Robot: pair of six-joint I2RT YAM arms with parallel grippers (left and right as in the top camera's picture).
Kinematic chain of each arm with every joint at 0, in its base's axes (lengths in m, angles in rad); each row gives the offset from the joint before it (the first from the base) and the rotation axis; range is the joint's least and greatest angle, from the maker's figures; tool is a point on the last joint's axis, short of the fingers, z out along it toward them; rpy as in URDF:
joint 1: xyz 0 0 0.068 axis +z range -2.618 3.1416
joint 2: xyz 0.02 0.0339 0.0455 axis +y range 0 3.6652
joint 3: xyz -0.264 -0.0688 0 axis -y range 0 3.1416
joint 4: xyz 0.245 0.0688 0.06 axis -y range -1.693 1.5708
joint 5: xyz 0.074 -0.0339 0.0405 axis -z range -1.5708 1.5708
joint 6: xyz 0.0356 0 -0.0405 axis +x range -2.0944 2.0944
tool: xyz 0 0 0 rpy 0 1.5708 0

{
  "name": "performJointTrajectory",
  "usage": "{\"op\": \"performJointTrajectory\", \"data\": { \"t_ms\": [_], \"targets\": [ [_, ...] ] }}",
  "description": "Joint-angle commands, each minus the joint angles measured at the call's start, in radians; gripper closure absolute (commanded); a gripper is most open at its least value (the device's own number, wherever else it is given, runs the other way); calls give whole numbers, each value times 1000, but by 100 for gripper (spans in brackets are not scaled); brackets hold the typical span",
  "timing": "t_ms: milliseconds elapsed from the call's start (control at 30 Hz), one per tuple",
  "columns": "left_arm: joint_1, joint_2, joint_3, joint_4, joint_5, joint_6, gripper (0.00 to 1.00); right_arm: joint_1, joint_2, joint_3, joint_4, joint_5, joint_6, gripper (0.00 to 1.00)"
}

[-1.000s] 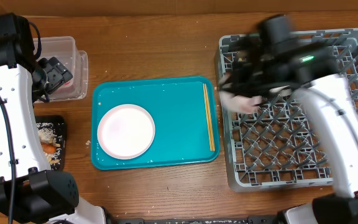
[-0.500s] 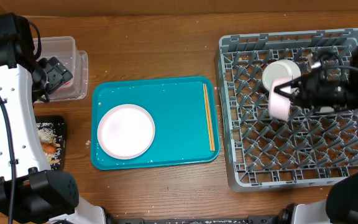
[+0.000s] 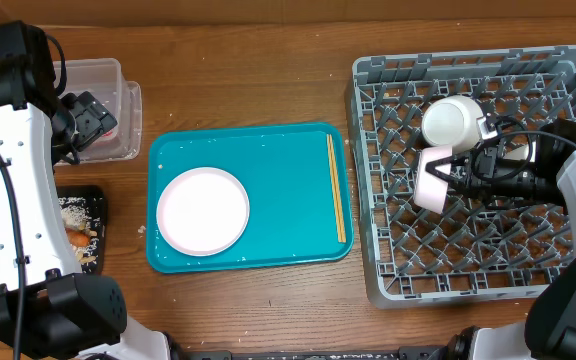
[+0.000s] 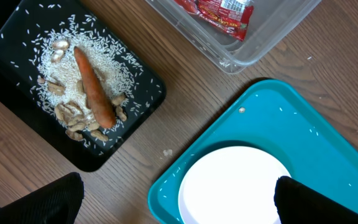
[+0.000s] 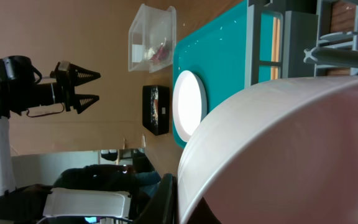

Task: Sort waste into correct bins and load items into the dishwasher
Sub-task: 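Lower the small plate upright into the rack slots and release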

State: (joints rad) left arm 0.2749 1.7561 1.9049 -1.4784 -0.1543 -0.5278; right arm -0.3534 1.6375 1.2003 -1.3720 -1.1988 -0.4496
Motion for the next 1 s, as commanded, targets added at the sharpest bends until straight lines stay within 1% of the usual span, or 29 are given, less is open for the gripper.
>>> {"op": "performJointTrajectory", "data": {
  "t_ms": [0,200,667,800,967],
  "targets": [
    [1,-16,14,-2,-3,4,0,-2,-6,-4,9,13,-19,96],
    [1,-16,14,-2,-3,3,0,-2,-6,-4,44,80,43,96],
    [1,-16,14,-2,-3,4,0,-2,-6,-4,56,111,64,96],
    [1,-16,14,-2,-3,4,0,-2,-6,-4,87,169,165,95],
    [1,-16,14,-2,-3,3,0,-2,-6,5,111,188,226,91]
  ]
}}
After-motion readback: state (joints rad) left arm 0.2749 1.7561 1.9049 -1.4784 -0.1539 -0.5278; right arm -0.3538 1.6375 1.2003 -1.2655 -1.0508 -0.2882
